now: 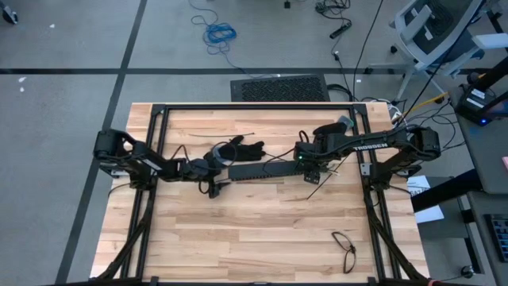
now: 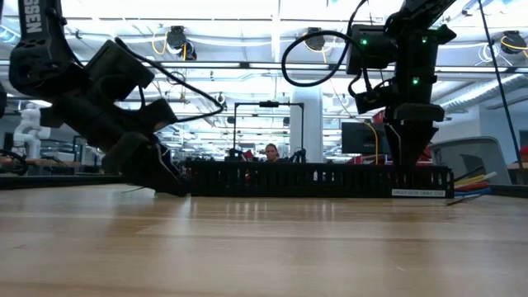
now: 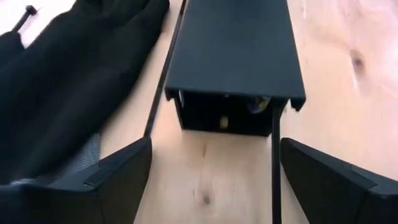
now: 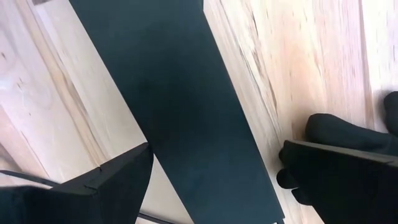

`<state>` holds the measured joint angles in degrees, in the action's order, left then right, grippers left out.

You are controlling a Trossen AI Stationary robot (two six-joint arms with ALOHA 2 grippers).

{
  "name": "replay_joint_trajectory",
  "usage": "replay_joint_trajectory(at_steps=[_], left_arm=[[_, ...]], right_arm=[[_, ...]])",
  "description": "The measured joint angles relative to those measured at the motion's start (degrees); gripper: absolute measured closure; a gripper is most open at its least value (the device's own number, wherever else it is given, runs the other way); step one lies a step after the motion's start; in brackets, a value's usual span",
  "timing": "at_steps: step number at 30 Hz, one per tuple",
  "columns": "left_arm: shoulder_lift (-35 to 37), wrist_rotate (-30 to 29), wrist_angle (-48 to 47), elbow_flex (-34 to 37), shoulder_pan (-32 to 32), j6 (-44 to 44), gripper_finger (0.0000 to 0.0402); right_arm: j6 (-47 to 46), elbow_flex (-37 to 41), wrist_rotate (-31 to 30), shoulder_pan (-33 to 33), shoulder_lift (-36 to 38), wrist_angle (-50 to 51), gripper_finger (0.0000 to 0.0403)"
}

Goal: Ziptie cables
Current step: Close the cable duct

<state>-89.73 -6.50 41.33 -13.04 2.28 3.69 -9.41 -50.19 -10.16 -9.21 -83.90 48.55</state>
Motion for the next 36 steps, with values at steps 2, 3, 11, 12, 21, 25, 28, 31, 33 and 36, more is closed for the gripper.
replay_joint_trajectory(at_steps=[2,3,11,12,21,25,28,31,33,36], left_arm=[[-1.2,0.0,0.5,-0.7,0.0,0.1,0.0049],[-1.8,0.0,0.7,-1.0,0.0,0.4,0.0047],[-5.4,-2.5,1.0,-4.0,-0.1,1.0,0.0047],[-5.4,-2.4,1.0,-4.0,-0.1,1.1,0.0047],[-5.4,-1.5,2.8,-3.9,0.0,3.0,0.0047],[-5.4,-1.5,2.4,-3.9,0.0,1.7,0.0047],[-5.5,-1.4,1.8,-4.0,0.0,2.0,0.0047],[-5.5,-0.7,1.7,-4.0,0.0,2.0,0.0047],[-5.5,-0.6,1.6,-4.0,0.0,2.0,0.0048],[-5.5,-0.3,1.5,-4.0,0.0,1.9,0.0059]], right_arm=[[0.0,0.0,0.0,0.0,0.0,-0.2,0.0049],[0.0,0.0,0.0,0.0,0.0,-0.3,0.0049],[0.0,0.0,-0.1,0.0,0.0,-0.4,0.0049],[0.0,0.0,-0.1,0.0,0.0,-0.4,0.0049],[-0.2,0.0,-0.4,0.0,0.0,-0.5,0.0049],[-0.2,0.0,-0.4,0.0,0.0,-0.5,0.0049],[-0.2,0.0,-0.4,0.0,0.0,-0.5,0.0049],[-0.1,0.0,-0.4,0.0,0.0,-0.5,0.0049],[0.0,0.0,-0.4,0.0,0.0,-0.5,0.0049],[0.0,0.0,-0.4,0.0,0.0,-0.5,0.0049]])
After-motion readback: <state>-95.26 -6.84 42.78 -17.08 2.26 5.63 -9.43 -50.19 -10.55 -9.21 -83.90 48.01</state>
